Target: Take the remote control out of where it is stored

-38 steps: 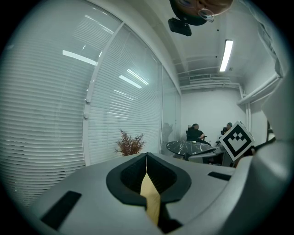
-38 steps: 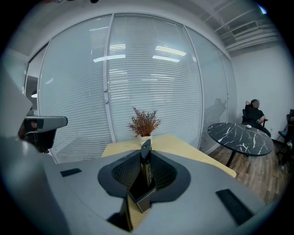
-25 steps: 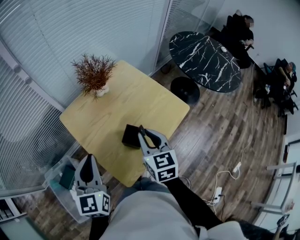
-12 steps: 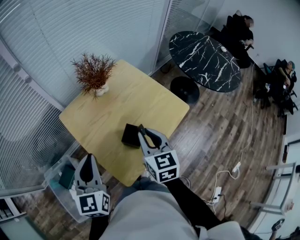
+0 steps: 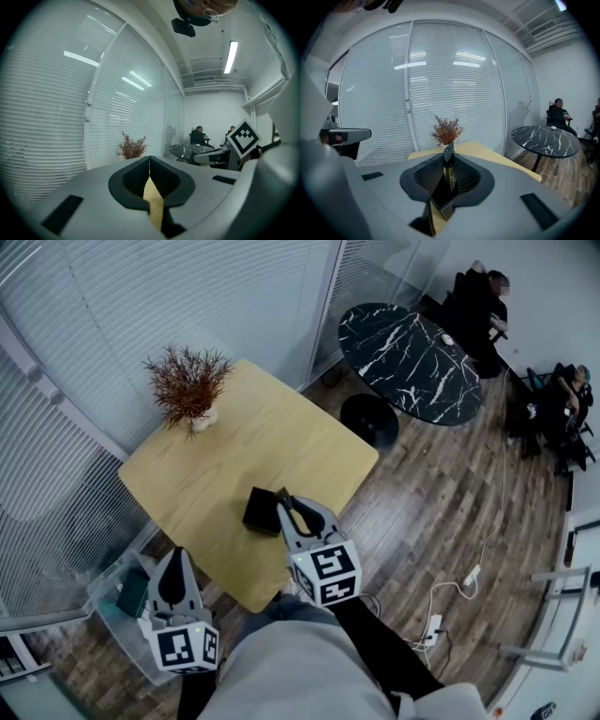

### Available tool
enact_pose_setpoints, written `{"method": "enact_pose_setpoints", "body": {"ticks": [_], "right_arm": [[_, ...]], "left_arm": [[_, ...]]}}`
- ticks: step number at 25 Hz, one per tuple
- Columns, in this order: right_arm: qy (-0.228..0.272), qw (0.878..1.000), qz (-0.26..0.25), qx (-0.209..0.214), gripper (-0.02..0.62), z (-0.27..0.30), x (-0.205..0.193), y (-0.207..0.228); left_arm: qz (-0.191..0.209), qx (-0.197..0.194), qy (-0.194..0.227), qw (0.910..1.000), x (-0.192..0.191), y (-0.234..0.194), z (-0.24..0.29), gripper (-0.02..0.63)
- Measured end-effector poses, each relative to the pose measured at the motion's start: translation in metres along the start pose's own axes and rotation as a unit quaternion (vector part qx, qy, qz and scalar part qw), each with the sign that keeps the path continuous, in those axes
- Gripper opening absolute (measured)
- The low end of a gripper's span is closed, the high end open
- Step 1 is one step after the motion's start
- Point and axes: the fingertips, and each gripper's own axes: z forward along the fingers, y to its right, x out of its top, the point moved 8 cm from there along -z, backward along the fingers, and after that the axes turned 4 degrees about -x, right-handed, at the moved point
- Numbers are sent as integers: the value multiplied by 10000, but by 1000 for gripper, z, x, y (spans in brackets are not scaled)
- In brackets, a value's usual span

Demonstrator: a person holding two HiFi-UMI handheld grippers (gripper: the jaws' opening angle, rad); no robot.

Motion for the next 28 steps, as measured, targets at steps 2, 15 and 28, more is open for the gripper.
{"method": "enact_pose_setpoints", "body": {"ticks": [2,15,28], "right_arm": [[12,10000,21,-9,66,-1,0,0],[131,9998,114,-10,66,-7,5,3],[271,9994,221,-32,66,-13,10,5]], "left_arm": [[-4,-15,7,10000,0,1,0,9],[5,-43,5,10000,1,2,1,9],[13,-70,0,10000,1,3,3,9]]}}
